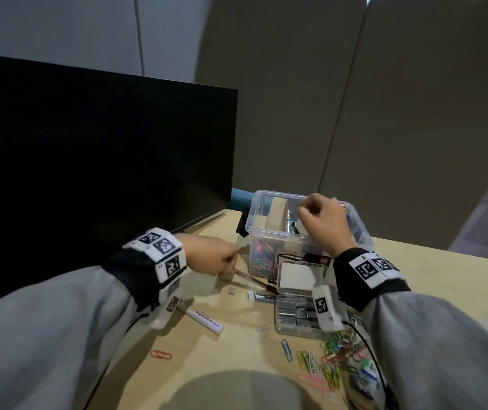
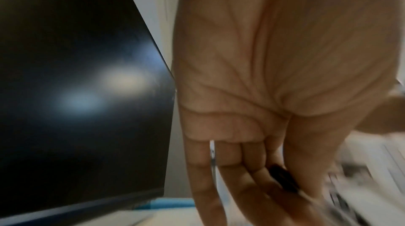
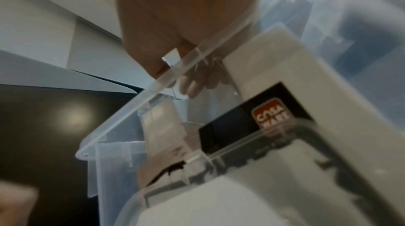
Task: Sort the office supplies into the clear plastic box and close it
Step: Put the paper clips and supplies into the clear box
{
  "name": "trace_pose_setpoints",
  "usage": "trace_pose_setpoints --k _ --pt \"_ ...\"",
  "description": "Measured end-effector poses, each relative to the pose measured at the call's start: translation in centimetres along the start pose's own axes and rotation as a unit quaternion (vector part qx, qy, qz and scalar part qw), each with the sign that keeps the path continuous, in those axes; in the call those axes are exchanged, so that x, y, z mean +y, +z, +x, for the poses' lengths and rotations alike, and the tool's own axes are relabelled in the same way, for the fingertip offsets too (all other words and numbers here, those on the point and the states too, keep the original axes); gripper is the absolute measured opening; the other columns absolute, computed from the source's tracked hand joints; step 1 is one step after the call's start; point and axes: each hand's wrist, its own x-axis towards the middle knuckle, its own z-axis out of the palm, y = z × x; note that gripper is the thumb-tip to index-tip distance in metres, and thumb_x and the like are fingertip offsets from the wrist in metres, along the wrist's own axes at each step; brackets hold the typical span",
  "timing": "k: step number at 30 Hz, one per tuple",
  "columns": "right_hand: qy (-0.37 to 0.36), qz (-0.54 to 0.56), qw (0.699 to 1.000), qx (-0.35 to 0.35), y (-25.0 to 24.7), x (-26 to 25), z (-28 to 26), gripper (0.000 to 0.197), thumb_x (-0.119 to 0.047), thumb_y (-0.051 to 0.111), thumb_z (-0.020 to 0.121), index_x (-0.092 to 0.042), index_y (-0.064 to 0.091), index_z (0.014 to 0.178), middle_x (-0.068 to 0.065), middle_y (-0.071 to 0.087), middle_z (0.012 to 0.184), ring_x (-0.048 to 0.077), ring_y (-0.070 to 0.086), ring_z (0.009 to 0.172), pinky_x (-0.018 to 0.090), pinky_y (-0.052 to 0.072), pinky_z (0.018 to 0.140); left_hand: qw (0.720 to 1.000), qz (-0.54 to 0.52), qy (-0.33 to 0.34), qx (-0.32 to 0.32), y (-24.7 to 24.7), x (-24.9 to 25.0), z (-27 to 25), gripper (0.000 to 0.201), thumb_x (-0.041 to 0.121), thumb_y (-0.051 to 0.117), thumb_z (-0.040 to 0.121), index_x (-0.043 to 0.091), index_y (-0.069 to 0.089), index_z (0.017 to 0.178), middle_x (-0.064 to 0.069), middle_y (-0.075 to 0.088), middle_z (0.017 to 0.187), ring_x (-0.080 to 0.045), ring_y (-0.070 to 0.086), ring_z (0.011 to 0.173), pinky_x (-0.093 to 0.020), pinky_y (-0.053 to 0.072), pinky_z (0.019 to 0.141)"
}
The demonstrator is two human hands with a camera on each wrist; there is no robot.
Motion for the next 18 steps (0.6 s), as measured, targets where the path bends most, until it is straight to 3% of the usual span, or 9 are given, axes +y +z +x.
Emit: trace_pose_setpoints --k 5,8,11,13,16,17,18 --pt "-0.087 0.062 0.992 -0.072 -1.2 -0.6 -1.4 0.018 -0.019 0.063 0.090 -0.027 0.065 0.075 -0.016 0.059 0.075 0.000 0.044 0.082 0.027 0.034 0.073 0.989 -0.068 0.041 0.127 -3.2 -0.2 -3.2 0.009 0.021 0.046 0.100 0.022 0.055 0.100 0.009 0.058 0.090 -0.010 0.054 0.079 -0.023 0.044 0.070" --pt "-0.124 0.062 0.978 -0.156 -1.2 -2.2 -2.8 0.012 -0.036 0.063 0.089 -0.032 0.068 0.080 -0.014 0.065 0.084 0.004 0.049 0.091 0.027 0.036 0.077 0.963 -0.140 0.083 0.215 -4.3 0.3 -3.7 0.008 0.021 0.050 0.099 0.024 0.058 0.100 0.008 0.060 0.091 -0.009 0.058 0.082 -0.026 0.050 0.074" --pt "-0.168 0.045 0.964 -0.202 -0.5 -4.0 -3.9 0.016 -0.041 0.060 0.091 -0.028 0.067 0.087 -0.008 0.066 0.080 0.006 0.057 0.079 0.019 0.042 0.077 0.929 -0.209 0.113 0.285 -4.9 1.2 -3.0 0.008 0.021 0.052 0.099 0.027 0.058 0.098 0.009 0.060 0.085 0.001 0.058 0.075 -0.017 0.046 0.065" --pt "-0.153 0.040 0.968 -0.194 -0.1 -4.8 -4.0 0.011 -0.031 0.057 0.096 -0.023 0.065 0.094 -0.006 0.066 0.077 0.002 0.061 0.071 0.015 0.047 0.069 0.897 -0.261 0.120 0.334 -4.9 1.9 -2.1 0.008 0.021 0.053 0.099 0.026 0.057 0.102 0.007 0.060 0.084 0.005 0.057 0.070 -0.014 0.046 0.063" --pt "-0.102 0.058 0.987 -0.114 -0.2 -4.5 -3.3 0.014 -0.020 0.052 0.099 -0.014 0.064 0.097 -0.002 0.069 0.072 0.003 0.064 0.065 0.020 0.052 0.065 0.848 -0.341 0.105 0.392 -3.9 2.8 -0.5 0.022 0.025 0.054 0.099 0.022 0.050 0.121 0.005 0.061 0.091 0.000 0.057 0.076 -0.015 0.048 0.068" --pt "-0.080 0.079 0.991 -0.071 -0.3 -4.2 -2.8 0.014 -0.019 0.052 0.099 -0.012 0.064 0.097 -0.001 0.069 0.071 0.002 0.062 0.061 0.020 0.050 0.061 0.856 -0.336 0.091 0.382 -3.4 3.0 0.1 0.033 0.028 0.053 0.099 0.020 0.046 0.130 0.003 0.062 0.100 -0.001 0.059 0.084 -0.015 0.047 0.072" --pt "-0.052 0.108 0.992 -0.025 -0.6 -3.9 -2.3 0.014 -0.018 0.051 0.099 -0.011 0.063 0.098 0.000 0.069 0.070 0.001 0.058 0.055 0.019 0.047 0.055 0.885 -0.297 0.070 0.352 -2.7 3.1 0.7 0.042 0.032 0.051 0.100 0.019 0.041 0.138 0.001 0.062 0.115 -0.005 0.059 0.096 -0.018 0.047 0.081"
